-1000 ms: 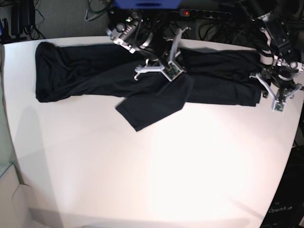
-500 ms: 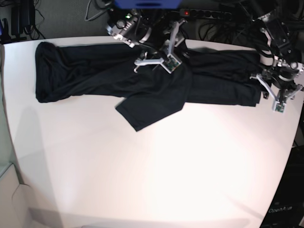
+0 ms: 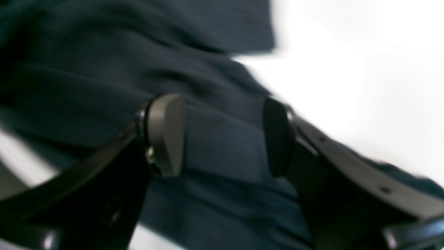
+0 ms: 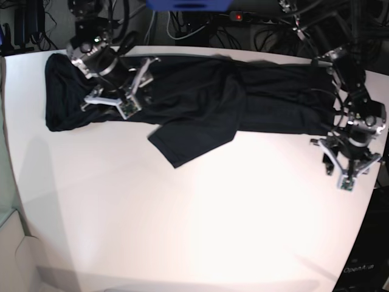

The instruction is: Fold the T-shirt properly

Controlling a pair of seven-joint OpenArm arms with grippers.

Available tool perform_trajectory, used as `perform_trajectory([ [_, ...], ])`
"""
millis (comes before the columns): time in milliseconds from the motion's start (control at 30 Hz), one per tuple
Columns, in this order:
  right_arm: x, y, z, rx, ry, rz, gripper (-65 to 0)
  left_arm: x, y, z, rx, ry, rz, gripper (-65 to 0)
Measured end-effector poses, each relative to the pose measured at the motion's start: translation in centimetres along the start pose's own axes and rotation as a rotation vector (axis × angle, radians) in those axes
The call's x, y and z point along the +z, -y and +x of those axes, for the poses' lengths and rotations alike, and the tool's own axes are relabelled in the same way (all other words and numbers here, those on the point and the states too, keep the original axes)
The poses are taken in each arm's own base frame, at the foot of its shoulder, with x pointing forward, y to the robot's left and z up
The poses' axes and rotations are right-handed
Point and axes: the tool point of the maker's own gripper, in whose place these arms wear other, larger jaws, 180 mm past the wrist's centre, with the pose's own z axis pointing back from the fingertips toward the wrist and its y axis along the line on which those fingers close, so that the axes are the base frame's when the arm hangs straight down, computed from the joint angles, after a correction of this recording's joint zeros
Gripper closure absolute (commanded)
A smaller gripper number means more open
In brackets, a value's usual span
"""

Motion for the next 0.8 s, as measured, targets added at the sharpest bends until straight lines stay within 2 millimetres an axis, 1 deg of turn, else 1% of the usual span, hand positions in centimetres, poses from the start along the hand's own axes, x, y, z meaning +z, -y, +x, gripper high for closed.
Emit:
perform_trajectory([
  [33,0.4,1.7,-1.0,0.001,-0.024,-0.038,-36.6,-0.4,1.7,1.1,-0.036,-0.004,-0.041,-26.2],
  [67,0.9,3.2,-1.9,0.0,-0.047,-0.078,-36.6,-0.7,3.5,2.5,-0.061,0.02,-0.086,-26.2],
  [100,1.3,4.5,-2.5,-0.001,-0.066,-0.111,-36.6,-1.0,4.8,3.9,-0.074,0.038,-0.108,-26.2],
  [167,2.1,6.7,-3.5,-0.005,-0.086,-0.156,-36.6,-1.2,8.1,7.3,-0.103,0.094,-0.171,-26.2],
  [233,3.2,8.8,-4.4,-0.009,-0.098,-0.188,-36.6,-0.8,12.6,10.4,-0.113,0.158,-0.256,-26.2],
  [300,4.5,10.8,-5.6,-0.029,-0.126,-0.242,-36.6,-0.1,17.0,11.8,-0.137,0.185,-0.344,-26.2],
  [367,5.5,12.2,-6.8,-0.043,-0.16,-0.28,-36.6,0.4,20.6,12.9,-0.16,0.204,-0.398,-26.2],
  [433,6.4,13.6,-7.2,-0.049,-0.166,-0.306,-36.6,1.0,24.3,13.8,-0.21,0.223,-0.454,-26.2],
  [500,7.6,16.0,-7.3,-0.077,-0.158,-0.384,-36.6,1.5,27.8,14.0,-0.24,0.22,-0.493,-26.2],
  [533,8.1,16.9,-7.3,-0.087,-0.155,-0.41,-36.6,1.9,29.6,13.7,-0.263,0.217,-0.517,-26.2],
  [600,9.2,18.2,-7.8,-0.106,-0.163,-0.459,-36.6,2.4,32.4,12.7,-0.27,0.194,-0.548,-26.2],
  [700,10.1,19.0,-8.6,-0.119,-0.185,-0.494,-36.6,2.5,35.4,10.6,-0.29,0.14,-0.575,-26.2],
  [767,10.1,19.1,-8.4,-0.12,-0.176,-0.498,-36.6,1.8,36.2,9.0,-0.29,0.088,-0.569,-26.2],
  [800,10.1,19.1,-8.4,-0.122,-0.173,-0.496,-36.6,1.3,36.3,8.0,-0.288,0.059,-0.56,-26.2],
])
